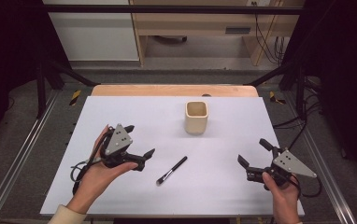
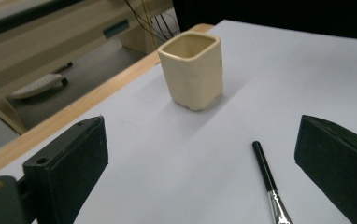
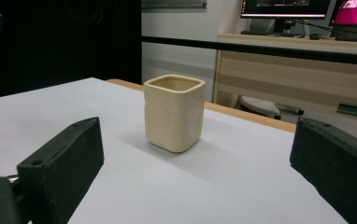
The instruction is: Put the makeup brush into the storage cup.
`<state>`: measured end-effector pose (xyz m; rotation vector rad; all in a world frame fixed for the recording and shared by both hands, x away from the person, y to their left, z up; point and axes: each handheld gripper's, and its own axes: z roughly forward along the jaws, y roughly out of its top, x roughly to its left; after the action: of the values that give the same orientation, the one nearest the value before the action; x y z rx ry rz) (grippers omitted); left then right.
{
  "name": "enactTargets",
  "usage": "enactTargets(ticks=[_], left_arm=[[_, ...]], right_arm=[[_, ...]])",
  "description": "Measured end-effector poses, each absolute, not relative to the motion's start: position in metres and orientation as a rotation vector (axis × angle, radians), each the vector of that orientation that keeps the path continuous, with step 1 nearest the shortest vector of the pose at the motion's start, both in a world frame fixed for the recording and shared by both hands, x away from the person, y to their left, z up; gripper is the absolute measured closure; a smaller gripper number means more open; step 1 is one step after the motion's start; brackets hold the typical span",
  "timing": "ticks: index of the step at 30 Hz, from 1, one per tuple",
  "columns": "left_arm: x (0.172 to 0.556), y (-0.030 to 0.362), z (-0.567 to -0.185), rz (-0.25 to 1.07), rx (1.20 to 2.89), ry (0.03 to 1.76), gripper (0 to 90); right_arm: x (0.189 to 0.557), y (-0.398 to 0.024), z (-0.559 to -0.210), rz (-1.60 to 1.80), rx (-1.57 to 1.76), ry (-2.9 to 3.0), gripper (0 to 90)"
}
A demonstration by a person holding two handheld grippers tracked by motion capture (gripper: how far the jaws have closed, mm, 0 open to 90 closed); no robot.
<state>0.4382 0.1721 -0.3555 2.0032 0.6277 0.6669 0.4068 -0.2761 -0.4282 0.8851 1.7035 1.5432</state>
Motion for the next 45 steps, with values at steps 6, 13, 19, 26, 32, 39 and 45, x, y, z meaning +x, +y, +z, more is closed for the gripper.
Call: enactTargets(ticks=[6,13,19,26,32,39,45], left_arm=[[0.444,0.155,-0.361,0.643,2.068,0.653,3.4],[0.450,0.138,-0.369,0.617,2.152,0.694,6.3],[0.454,0.128,-0.377,0.597,2.196,0.693,6.8],[0.458,0.121,-0.383,0.582,2.201,0.693,6.9],[0.460,0.115,-0.386,0.570,2.223,0.700,7.1],[0.461,0.104,-0.391,0.562,2.239,0.682,7.1],[0.462,0.098,-0.395,0.556,2.255,0.682,7.4]], right_arm=[[0.407,-0.276,-0.428,1.543,0.891,1.707,3.2],[0.407,-0.276,-0.429,1.545,0.891,1.706,3.2],[0.407,-0.276,-0.429,1.546,0.898,1.709,3.3],[0.407,-0.276,-0.430,1.542,0.899,1.711,3.3],[0.407,-0.275,-0.430,1.541,0.903,1.714,3.3],[0.407,-0.275,-0.430,1.535,0.900,1.722,3.3],[0.407,-0.275,-0.431,1.531,0.894,1.726,3.3]])
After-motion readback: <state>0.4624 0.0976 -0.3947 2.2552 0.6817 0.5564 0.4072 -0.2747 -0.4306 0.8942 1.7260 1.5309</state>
